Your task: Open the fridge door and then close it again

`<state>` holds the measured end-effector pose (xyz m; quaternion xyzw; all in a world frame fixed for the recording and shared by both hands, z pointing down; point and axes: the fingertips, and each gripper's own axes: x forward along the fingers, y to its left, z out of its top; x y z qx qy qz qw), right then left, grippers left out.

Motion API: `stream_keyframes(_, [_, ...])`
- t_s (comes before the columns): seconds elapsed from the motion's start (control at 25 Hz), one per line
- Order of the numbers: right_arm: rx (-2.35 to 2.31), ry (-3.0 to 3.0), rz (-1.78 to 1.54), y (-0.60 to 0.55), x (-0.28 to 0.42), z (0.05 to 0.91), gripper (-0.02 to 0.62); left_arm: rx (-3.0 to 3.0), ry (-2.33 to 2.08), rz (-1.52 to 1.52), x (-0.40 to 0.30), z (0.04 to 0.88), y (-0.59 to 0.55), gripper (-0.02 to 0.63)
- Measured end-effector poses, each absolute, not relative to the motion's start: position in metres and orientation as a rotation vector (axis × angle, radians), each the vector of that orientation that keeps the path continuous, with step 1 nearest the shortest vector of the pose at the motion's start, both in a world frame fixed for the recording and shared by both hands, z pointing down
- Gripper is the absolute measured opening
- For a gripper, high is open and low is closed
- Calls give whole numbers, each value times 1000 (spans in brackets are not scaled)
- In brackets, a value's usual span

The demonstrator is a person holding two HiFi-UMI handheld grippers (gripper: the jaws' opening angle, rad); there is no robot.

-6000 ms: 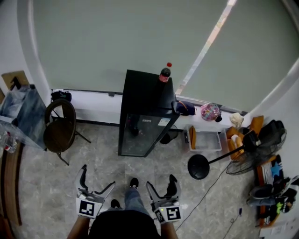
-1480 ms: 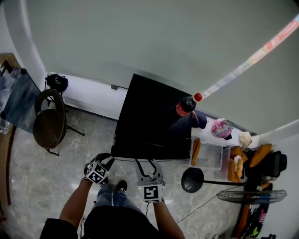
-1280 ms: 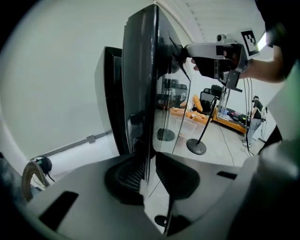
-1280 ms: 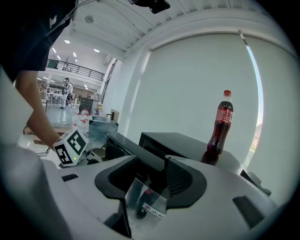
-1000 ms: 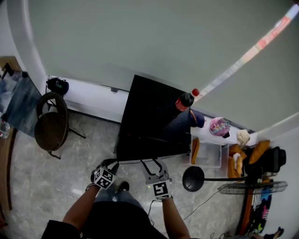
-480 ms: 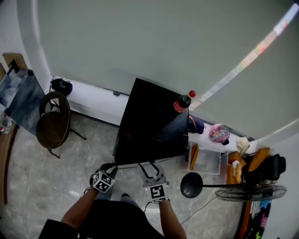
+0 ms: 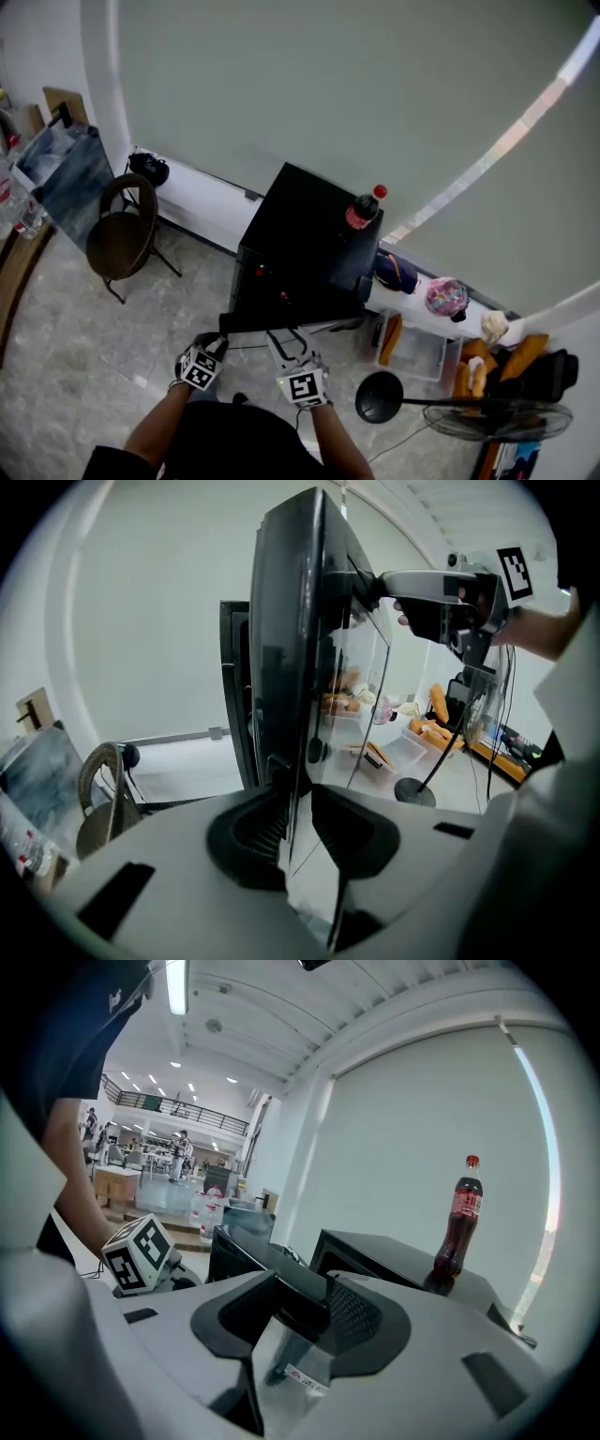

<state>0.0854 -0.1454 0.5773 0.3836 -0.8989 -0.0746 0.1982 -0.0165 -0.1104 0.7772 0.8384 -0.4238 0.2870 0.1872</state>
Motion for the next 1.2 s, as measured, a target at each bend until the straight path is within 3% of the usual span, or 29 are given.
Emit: stream_keyframes(1.2, [696, -2619, -320, -76, 118, 582, 173, 2202, -1364, 764, 35, 780, -9, 64])
